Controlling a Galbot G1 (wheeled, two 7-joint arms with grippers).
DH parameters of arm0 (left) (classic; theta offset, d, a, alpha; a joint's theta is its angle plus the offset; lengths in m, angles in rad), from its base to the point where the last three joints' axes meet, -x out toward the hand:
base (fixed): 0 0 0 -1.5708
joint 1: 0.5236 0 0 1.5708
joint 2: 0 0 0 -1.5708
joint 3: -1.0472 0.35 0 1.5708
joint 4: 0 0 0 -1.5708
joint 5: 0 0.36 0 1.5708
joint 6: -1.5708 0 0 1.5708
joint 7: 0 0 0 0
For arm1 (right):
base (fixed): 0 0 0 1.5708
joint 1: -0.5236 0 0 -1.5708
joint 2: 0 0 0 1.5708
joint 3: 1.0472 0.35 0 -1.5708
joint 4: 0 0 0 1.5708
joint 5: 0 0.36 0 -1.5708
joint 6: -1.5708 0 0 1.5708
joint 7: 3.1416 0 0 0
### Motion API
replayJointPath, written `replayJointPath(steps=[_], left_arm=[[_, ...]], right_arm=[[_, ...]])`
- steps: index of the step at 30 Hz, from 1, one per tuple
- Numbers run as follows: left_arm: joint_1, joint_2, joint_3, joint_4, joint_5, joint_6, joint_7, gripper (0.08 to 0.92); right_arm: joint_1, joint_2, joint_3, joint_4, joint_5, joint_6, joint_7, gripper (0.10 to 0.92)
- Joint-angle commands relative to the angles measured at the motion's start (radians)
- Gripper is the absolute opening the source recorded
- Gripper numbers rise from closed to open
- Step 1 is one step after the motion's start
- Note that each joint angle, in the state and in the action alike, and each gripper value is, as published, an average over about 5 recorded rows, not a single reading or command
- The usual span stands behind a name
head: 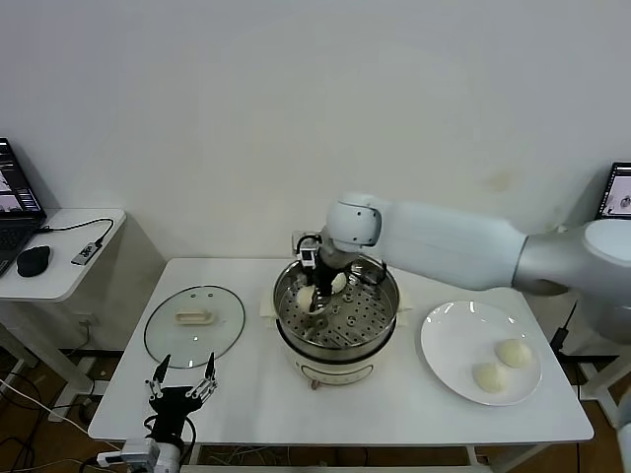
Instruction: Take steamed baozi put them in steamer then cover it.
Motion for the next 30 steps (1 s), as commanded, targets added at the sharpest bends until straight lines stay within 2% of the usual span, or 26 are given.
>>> replayJointPath(steps=[1,6,11,16,23,30], left_arm=[[-0.001,0.000,0.000,0.002,0.000,-0.001,0.000,0.823],[-0.001,0.000,0.000,0.005,0.000,-0.002,0.000,0.823],[-0.001,-0.001,0.000,0.005,0.001,-0.002,-0.001,0.823],[0.003,-0.002,0.000,0.000,0.002,-0.002,-0.001,0.823],[0.007,0.001,0.003,-0.008,0.003,-0.002,0.000,0.823],[0.009,0.007,0.015,-0.008,0.008,-0.002,0.001,0.823]], right_arm=[[-0.061,0.048,0.010,-0.040,0.008,-0.046,0.038,0.560],[-0.068,0.050,0.023,-0.047,0.004,-0.055,0.043,0.580],[-0.049,0.032,0.040,-0.039,-0.005,-0.058,0.028,0.712],[0.043,-0.045,0.042,0.006,-0.045,0.001,-0.093,0.809],[0.177,-0.267,0.018,0.115,-0.120,0.167,-0.275,0.823],[0.212,-0.550,0.001,0.290,-0.207,0.282,-0.368,0.823]])
